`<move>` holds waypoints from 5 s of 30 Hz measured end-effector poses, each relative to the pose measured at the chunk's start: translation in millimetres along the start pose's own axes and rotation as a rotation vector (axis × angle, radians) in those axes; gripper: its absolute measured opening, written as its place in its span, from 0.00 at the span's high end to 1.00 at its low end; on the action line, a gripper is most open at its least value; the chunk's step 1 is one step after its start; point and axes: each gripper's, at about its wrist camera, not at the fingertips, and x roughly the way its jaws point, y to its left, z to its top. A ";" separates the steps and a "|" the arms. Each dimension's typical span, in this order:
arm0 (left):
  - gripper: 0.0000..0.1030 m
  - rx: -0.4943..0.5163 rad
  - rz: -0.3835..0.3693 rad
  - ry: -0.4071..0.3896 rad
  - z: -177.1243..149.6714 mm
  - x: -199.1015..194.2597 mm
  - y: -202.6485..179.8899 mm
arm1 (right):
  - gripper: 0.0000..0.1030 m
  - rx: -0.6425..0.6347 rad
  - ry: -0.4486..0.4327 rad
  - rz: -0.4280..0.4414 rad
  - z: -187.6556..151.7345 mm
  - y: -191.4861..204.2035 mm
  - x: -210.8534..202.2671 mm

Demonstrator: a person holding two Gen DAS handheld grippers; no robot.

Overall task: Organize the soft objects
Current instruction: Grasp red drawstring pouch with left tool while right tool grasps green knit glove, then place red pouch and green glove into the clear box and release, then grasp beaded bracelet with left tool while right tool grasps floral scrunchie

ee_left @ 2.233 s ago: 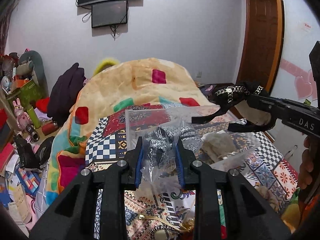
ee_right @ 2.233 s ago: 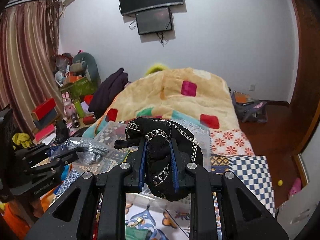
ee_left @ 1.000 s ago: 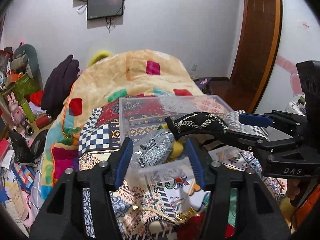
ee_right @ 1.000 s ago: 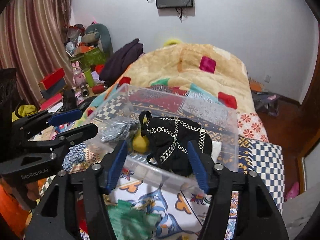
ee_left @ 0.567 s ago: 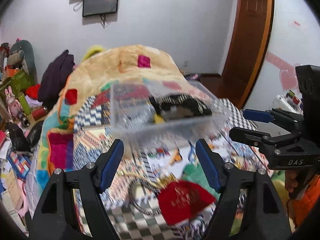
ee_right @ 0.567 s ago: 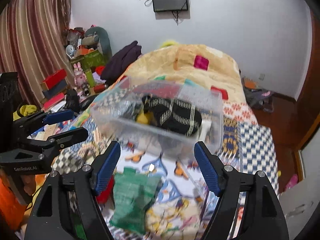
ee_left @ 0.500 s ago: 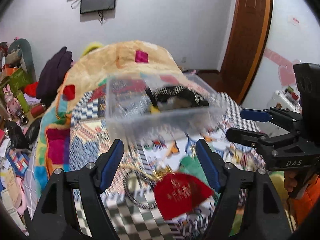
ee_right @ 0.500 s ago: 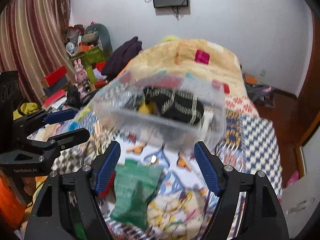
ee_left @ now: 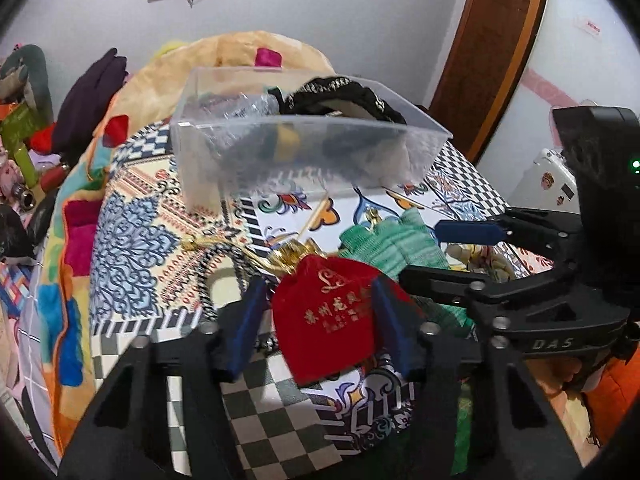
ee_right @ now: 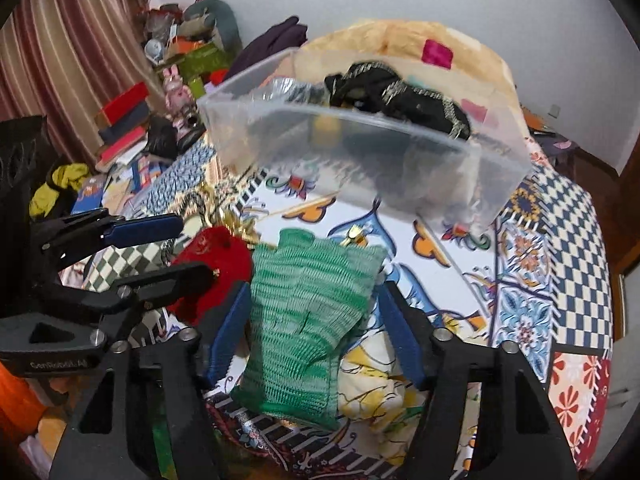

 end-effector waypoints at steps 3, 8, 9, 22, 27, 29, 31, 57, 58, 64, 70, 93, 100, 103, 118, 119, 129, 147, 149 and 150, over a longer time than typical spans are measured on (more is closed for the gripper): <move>0.61 0.012 -0.003 0.000 -1.6 1.5 -3.0 | 0.51 -0.002 0.022 0.006 -1.4 0.3 3.5; 0.73 0.028 0.014 -0.013 -2.9 0.9 -4.6 | 0.71 0.014 0.024 0.008 -2.8 -4.4 4.2; 0.74 0.031 0.013 -0.012 -3.1 1.0 -4.6 | 0.72 0.015 0.020 0.011 -3.4 -4.3 3.6; 0.83 0.024 -0.004 -0.066 4.2 -17.1 -2.7 | 0.84 0.010 -0.089 -0.038 2.5 -9.2 -28.0; 0.83 0.025 -0.002 -0.122 16.3 -34.9 -1.7 | 0.84 0.032 -0.161 -0.064 9.7 -18.5 -51.8; 0.83 0.025 -0.009 -0.148 22.5 -42.8 -1.6 | 0.84 0.043 -0.191 -0.071 12.8 -22.5 -61.9; 0.83 0.028 -0.013 -0.170 28.6 -48.9 -2.0 | 0.84 0.052 -0.220 -0.078 16.4 -26.4 -71.9; 0.83 0.083 0.110 -0.302 128.2 -33.1 12.3 | 0.84 0.129 -0.345 -0.179 96.7 -70.9 -64.6; 0.83 0.081 0.110 -0.290 129.0 -26.7 13.7 | 0.84 0.128 -0.330 -0.185 97.2 -70.9 -58.3; 0.83 0.092 0.112 -0.207 126.5 13.5 14.3 | 0.84 0.123 -0.240 -0.201 96.4 -76.5 -23.0; 0.83 0.107 0.112 -0.158 125.0 40.7 12.1 | 0.84 0.096 -0.188 -0.212 96.2 -73.3 -4.9; 0.58 0.107 0.098 -0.158 114.4 15.4 6.0 | 0.50 0.070 -0.208 -0.203 88.9 -61.9 -29.4; 0.36 0.110 0.100 -0.251 109.7 -26.3 -4.4 | 0.27 0.048 -0.302 -0.194 79.5 -46.8 -71.2; 0.18 0.109 0.114 -0.286 103.7 -43.7 -8.2 | 0.15 0.045 -0.328 -0.195 69.0 -43.9 -85.9; 0.01 0.026 0.170 -0.167 44.1 -40.5 13.9 | 0.03 0.112 -0.069 -0.143 -2.9 -51.0 -41.9; 0.01 0.022 0.170 -0.145 38.6 -36.0 16.1 | 0.03 0.112 -0.049 -0.139 -7.6 -49.8 -37.1; 0.01 -0.009 0.188 0.006 -3.5 3.9 29.7 | 0.06 0.073 0.063 -0.112 -32.9 -36.3 -13.8; 0.78 0.055 0.212 0.008 -9.8 11.2 25.0 | 0.80 0.046 0.026 -0.161 -34.3 -37.7 -18.7; 0.87 0.052 0.206 0.009 -9.1 10.0 26.7 | 0.80 0.034 0.005 -0.170 -30.8 -35.7 -24.2; 0.88 0.053 0.207 0.004 -8.6 8.6 27.0 | 0.80 0.031 -0.006 -0.172 -29.1 -35.1 -26.8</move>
